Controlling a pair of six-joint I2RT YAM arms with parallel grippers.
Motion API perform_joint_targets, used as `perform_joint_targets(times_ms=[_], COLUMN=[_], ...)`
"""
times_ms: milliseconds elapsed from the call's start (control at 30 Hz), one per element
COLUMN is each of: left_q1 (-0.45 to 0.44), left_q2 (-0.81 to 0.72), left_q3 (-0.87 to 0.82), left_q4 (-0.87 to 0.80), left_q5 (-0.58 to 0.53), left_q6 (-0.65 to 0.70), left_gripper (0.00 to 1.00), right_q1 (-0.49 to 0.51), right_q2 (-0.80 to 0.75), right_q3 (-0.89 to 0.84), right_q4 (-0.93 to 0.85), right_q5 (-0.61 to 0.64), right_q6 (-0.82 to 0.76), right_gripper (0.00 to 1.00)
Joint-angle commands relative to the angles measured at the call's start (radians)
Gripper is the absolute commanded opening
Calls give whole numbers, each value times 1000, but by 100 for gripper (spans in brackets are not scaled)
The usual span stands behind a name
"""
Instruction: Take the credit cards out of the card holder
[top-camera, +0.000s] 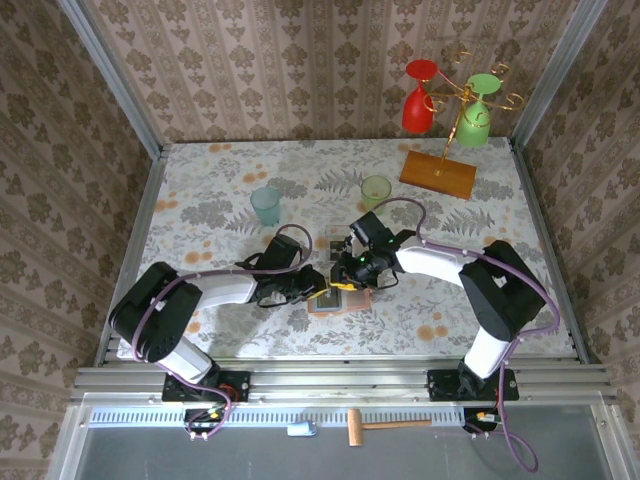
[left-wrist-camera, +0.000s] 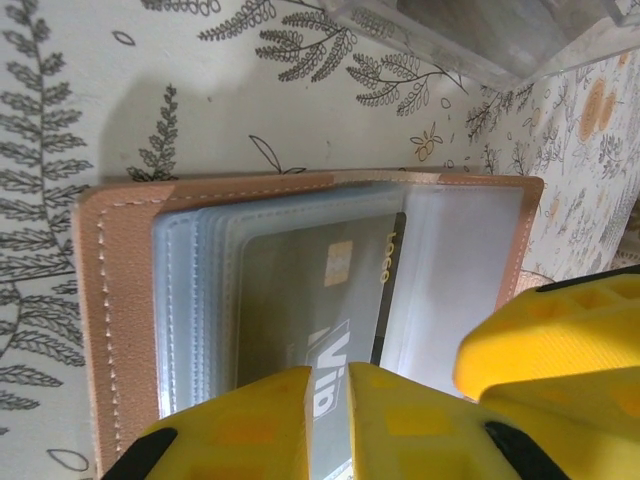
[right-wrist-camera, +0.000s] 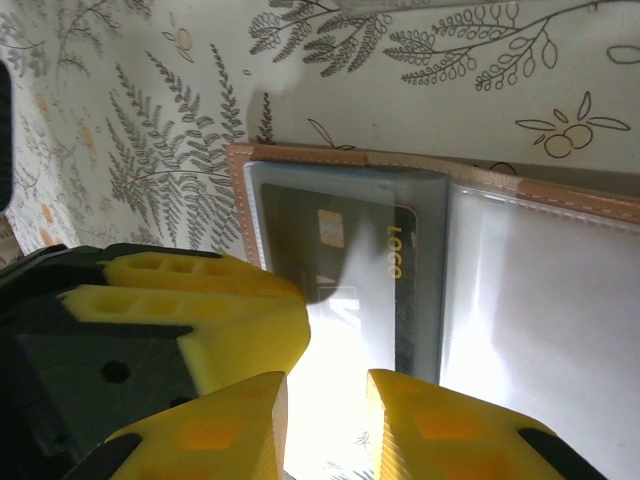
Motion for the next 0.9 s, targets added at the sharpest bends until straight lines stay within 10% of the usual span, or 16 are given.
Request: perform_joint_targets(times_ms=[0,867], left_q1=[-6,-4], left_q2=[6,2], left_q3=[16,17], left_q4=[-29,-51], left_q5=[-15,-21], left_q6=[10,16], left_gripper=[17,17], right_q1=[5,5], right_q2=[25,84], right_q3=[19,4], right_q4=[27,29], right_q5=[-42,-41], right_q6=[5,-3], right_gripper=[27,28])
